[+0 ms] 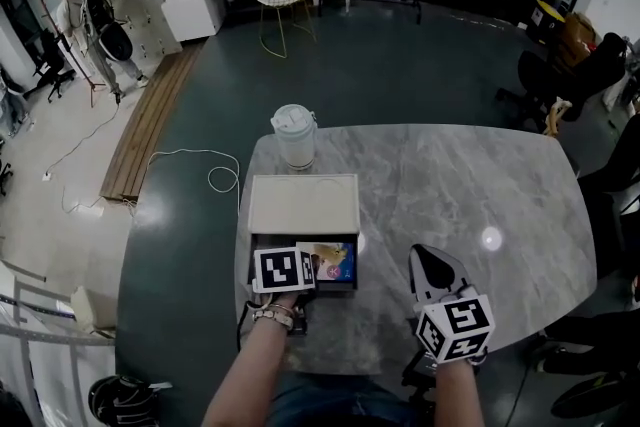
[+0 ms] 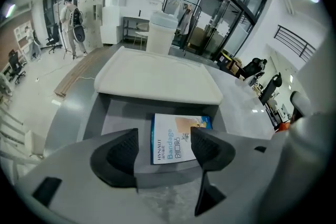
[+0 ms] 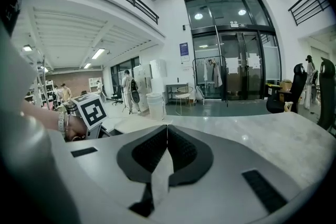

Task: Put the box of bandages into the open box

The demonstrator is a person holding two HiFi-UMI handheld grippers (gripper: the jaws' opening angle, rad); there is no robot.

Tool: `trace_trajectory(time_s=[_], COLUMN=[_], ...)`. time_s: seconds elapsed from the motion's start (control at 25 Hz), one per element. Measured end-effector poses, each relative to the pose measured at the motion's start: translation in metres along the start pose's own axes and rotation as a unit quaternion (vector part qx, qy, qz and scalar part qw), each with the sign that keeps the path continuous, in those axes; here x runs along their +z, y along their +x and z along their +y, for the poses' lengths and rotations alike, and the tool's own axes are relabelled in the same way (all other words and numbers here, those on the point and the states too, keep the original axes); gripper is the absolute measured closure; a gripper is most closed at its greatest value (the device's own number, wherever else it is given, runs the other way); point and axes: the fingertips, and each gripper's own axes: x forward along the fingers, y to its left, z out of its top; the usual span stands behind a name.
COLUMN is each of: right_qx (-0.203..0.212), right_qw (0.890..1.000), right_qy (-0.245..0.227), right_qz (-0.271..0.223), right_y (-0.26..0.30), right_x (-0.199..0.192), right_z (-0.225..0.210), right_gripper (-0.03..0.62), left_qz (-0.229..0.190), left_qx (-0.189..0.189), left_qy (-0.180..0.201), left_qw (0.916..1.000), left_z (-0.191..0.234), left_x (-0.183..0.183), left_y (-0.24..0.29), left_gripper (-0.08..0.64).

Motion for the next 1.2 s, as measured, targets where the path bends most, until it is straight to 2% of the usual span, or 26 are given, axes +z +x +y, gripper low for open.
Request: trace_trajectory(time_s=[0.24, 0.48, 0.6, 0.8, 0.88, 0.96, 1.0, 1.08, 1.2], right_qx=[0.008, 0.02, 0.028, 0.03, 0.024, 0.018, 0.015, 0.01, 0.011], right_qw=[1.0, 0.998, 0.997, 0.994, 0.992, 0.991, 0.99, 0.988, 0.986], right_qy=[-0.013, -0.023, -0.03, -0.052, -0.059, -0.064, -0.067, -0.069, -0.073], right_qz=[-0.022, -0.049, -0.065, -0.093, -0.105, -0.118, -0.124, -0.135, -0.147], right_y=[-0.009, -0.015, -0.017, -0.023, -0.025, -0.028, -0.03, -0.033, -0.038], right_x=[0.017, 0.036, 0.045, 0.065, 0.075, 0.085, 0.089, 0.097, 0.106], right_z=[0.0, 0.002, 0.006, 0.003, -0.002, -0.008, -0.01, -0.015, -0.016], right_gripper=[0.568, 0.568, 0.568, 0.568, 0.568, 0.568, 0.568, 0.568, 0.568], left_qz=[-0.054, -0.116, -0.153, -0.221, -0.256, -0.291, -0.31, -0.352, -0.416], left_qx=[-0.012, -0.031, -0.037, -0.053, -0.058, -0.07, -0.076, -0.09, -0.103], left_qy=[-0.042, -0.055, -0.063, -0.06, -0.036, 0.006, 0.027, 0.058, 0.087], left_qw=[0.9975, 0.9913, 0.9855, 0.9719, 0.9643, 0.9541, 0.9472, 0.9299, 0.8994], left_z=[0.011, 0.003, 0.001, -0.002, -0.004, -0.011, -0.016, -0.023, -0.031], left_x=[0.013, 0.028, 0.036, 0.06, 0.073, 0.084, 0.088, 0.097, 0.109], left_y=[-0.033, -0.07, -0.087, -0.114, -0.125, -0.137, -0.144, -0.16, -0.191], left_gripper=[0.252, 0.253, 0.261, 0.329, 0.408, 0.513, 0.524, 0.545, 0.548])
